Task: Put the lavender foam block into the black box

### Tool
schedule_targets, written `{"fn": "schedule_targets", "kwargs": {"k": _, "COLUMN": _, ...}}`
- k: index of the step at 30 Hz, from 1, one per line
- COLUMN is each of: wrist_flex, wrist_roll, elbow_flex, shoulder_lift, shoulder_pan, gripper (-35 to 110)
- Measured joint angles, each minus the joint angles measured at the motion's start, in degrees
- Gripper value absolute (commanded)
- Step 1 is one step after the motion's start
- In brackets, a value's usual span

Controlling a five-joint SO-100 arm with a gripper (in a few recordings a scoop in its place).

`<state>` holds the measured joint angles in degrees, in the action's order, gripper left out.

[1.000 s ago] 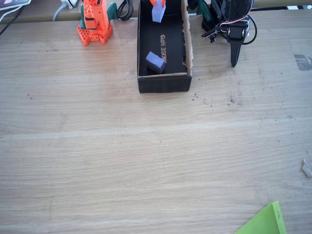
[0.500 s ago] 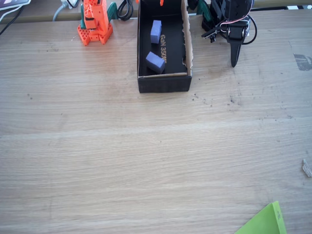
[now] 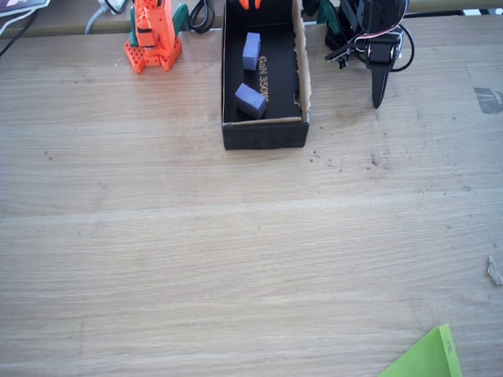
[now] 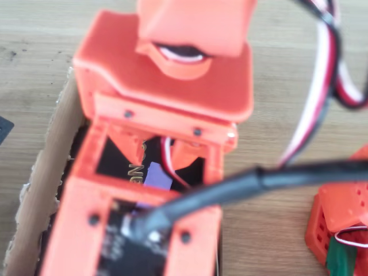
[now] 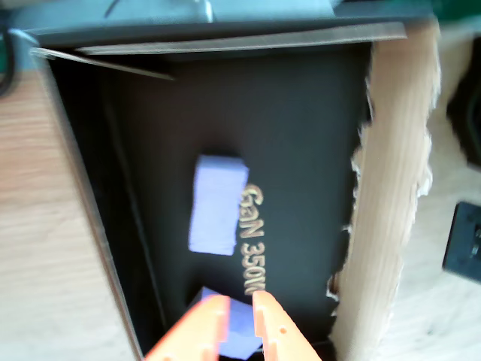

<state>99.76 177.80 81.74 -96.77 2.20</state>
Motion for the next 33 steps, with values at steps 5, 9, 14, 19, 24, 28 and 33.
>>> {"fn": "schedule_targets", "kwargs": {"k": 5, "wrist_flex": 0.3, "wrist_roll": 2.5, "elbow_flex": 1.2, "shoulder_lift": -3.0, "shoulder_pan": 1.6, "gripper": 0}}
{"fn": "schedule_targets", "kwargs": {"k": 9, "wrist_flex": 0.6, "wrist_roll": 2.9, "elbow_flex": 4.1, "shoulder_lift": -7.3, "shoulder_pan": 3.6, "gripper": 0}}
{"fn": "schedule_targets", "kwargs": {"k": 14, "wrist_flex": 1.3, "wrist_roll": 2.9, "elbow_flex": 9.1, "shoulder_lift": -12.9, "shoulder_pan": 5.1, "gripper": 0}}
{"fn": "schedule_targets", "kwargs": {"k": 19, "wrist_flex": 1.3, "wrist_roll": 2.9, "elbow_flex": 9.2, "shoulder_lift": -13.3, "shoulder_pan": 4.9, "gripper": 0}}
{"fn": "schedule_targets", "kwargs": {"k": 24, "wrist_flex": 1.3, "wrist_roll": 2.9, "elbow_flex": 9.2, "shoulder_lift": -13.3, "shoulder_pan": 4.4, "gripper": 0}}
{"fn": "schedule_targets", "kwargs": {"k": 28, "wrist_flex": 0.8, "wrist_roll": 2.9, "elbow_flex": 9.2, "shoulder_lift": -12.9, "shoulder_pan": 4.4, "gripper": 0}}
{"fn": "schedule_targets", "kwargs": {"k": 33, "wrist_flex": -0.1, "wrist_roll": 2.9, "elbow_flex": 9.2, "shoulder_lift": -12.0, "shoulder_pan": 3.6, "gripper": 0}}
